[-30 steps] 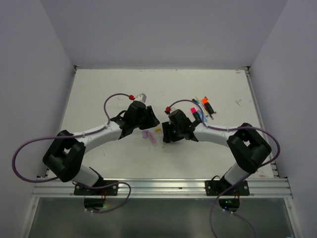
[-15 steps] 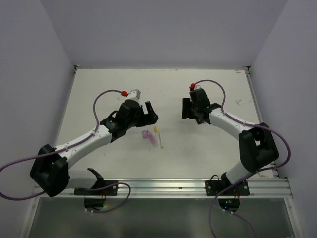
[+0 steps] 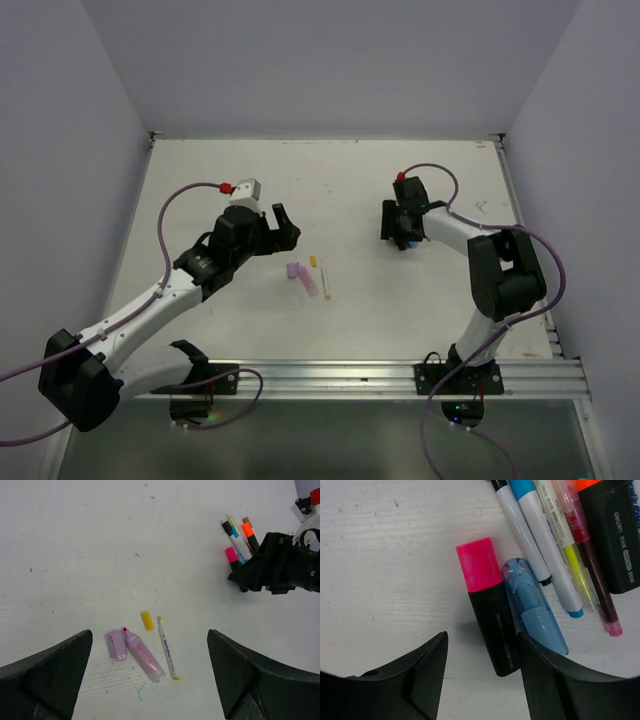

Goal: Open the pen caps

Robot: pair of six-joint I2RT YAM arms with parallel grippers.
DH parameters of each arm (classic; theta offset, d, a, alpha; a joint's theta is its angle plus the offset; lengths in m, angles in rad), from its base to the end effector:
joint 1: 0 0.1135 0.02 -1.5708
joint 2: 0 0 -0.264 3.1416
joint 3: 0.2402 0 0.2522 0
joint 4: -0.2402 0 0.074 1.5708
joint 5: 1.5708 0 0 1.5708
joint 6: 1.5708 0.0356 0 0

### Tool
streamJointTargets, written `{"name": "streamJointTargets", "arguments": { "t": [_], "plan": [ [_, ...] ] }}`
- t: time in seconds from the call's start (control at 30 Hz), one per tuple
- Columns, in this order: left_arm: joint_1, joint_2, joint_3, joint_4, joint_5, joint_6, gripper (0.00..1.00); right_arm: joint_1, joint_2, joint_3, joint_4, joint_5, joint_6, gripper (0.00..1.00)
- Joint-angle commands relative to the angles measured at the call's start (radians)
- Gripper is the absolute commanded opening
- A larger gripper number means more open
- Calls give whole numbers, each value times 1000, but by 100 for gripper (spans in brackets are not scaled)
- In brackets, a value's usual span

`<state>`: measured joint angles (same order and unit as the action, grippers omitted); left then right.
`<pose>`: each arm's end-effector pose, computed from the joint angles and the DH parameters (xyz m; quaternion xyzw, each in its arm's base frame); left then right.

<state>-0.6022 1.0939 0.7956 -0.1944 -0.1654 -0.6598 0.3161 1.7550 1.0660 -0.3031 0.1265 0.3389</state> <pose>0.2066 -0.1349 0.2818 -0.0670 0.8537 -0.2446 0.4549 0.3392 0.1062 0.1721 0.0289 0.9562 0.0342 0.2891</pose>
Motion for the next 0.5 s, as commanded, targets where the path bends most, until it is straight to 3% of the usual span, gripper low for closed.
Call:
{"name": "streamJointTargets", "arguments": {
  "t": [0.0,0.27,0.47],
  "plan": [
    [4,-28,-38,-4,-23,29,100,1,30,35,-13,-36,-18,61],
    [4,-25,-52,29,23,40,100,18,80,26,-18,-44,-21,53],
    [4,17,-32,85,96,46,100,75,74,14,10,-47,-34,24]
  ]
}}
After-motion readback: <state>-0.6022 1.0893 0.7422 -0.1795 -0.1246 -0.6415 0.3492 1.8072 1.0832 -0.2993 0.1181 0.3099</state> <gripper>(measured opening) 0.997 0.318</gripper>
